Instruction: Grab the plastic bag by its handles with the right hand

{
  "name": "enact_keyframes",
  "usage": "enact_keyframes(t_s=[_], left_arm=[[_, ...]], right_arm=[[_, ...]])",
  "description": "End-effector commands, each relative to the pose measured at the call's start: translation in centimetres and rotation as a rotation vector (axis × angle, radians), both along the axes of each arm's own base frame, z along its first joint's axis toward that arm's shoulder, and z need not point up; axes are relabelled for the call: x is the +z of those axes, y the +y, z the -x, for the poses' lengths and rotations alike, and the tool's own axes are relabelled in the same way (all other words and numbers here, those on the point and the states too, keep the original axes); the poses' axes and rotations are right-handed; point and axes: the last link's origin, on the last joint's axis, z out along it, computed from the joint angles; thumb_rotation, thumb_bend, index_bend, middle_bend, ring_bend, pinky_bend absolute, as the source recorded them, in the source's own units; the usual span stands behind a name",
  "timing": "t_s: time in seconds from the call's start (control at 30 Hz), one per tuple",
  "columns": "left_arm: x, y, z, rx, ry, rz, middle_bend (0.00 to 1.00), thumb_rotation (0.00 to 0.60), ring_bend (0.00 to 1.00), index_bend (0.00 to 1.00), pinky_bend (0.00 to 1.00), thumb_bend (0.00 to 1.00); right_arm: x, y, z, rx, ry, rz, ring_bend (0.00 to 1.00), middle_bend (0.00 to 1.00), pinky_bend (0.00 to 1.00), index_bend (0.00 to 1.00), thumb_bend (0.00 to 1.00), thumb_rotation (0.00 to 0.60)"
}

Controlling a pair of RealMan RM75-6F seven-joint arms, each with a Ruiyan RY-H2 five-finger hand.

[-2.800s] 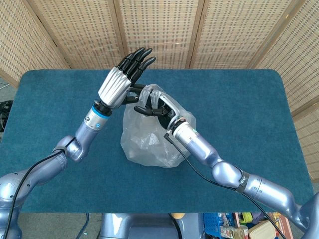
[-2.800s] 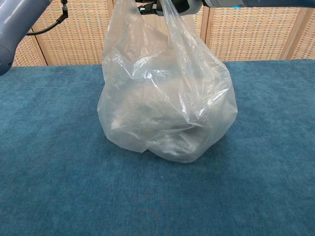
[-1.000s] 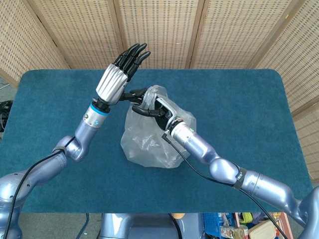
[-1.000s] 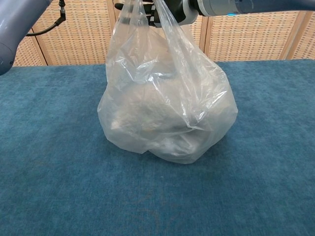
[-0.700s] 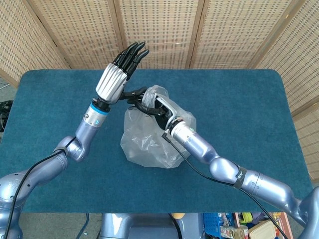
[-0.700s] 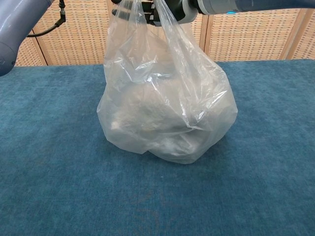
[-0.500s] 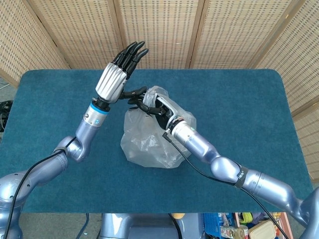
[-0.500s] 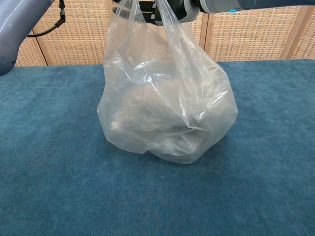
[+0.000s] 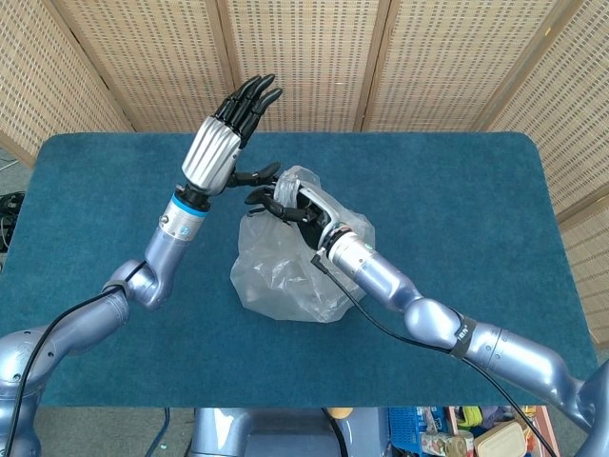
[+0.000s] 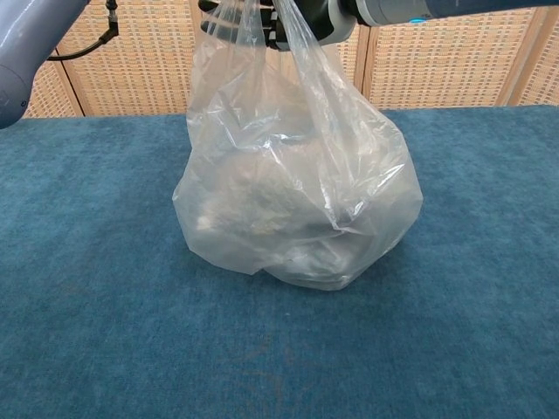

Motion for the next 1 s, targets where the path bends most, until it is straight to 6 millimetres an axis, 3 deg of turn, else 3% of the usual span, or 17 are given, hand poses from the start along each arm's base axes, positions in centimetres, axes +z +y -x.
enact_keyframes(t_s=[0.03,0.2,0.4,0.67,0.77,1.0], left_arm=[[0.1,0.0,0.0,0.001,-0.002,-0.005,0.0,0.6,0.0,0.0,0.15,0.24],[0.4,0.2,0.1,0.011,-0.017,-0.003,0.0,0.6,0.0,0.0,0.15,0.24],[0.9,0.5,0.4,0.034,-0.025,-0.005,0.0,0.6,0.0,0.0,0.15,0.24],[1.6,1.0,1.2,0.07,-0.027,-0.01,0.0,0.6,0.0,0.0,0.15,0.11],[1.8,1.0,1.4,0.076,-0.032,0.003,0.0,0.6,0.0,0.0,0.15,0.05],[2.3,1.1,1.7,0.082,-0.056,0.022,0.0,0.6,0.0,0.0,0.15,0.04]], right_arm=[[0.1,0.0,0.0,0.0,0.0,0.0,0.31,0.48,0.3,0.38,0.59,0.6],[0.3,-0.1,0.0,-0.001,0.001,0.005,0.34,0.51,0.31,0.41,0.65,0.6],[0.6,-0.3,0.1,-0.012,0.007,0.029,0.45,0.6,0.38,0.47,0.67,0.6],[1.2,-0.3,-0.1,-0.018,0.021,0.048,0.5,0.64,0.4,0.53,0.67,0.6],[1.3,-0.3,-0.1,-0.021,0.026,0.051,0.53,0.66,0.42,0.56,0.75,0.6],[1.5,-0.3,0.3,-0.023,0.044,0.041,0.6,0.72,0.46,0.62,0.98,0.6]])
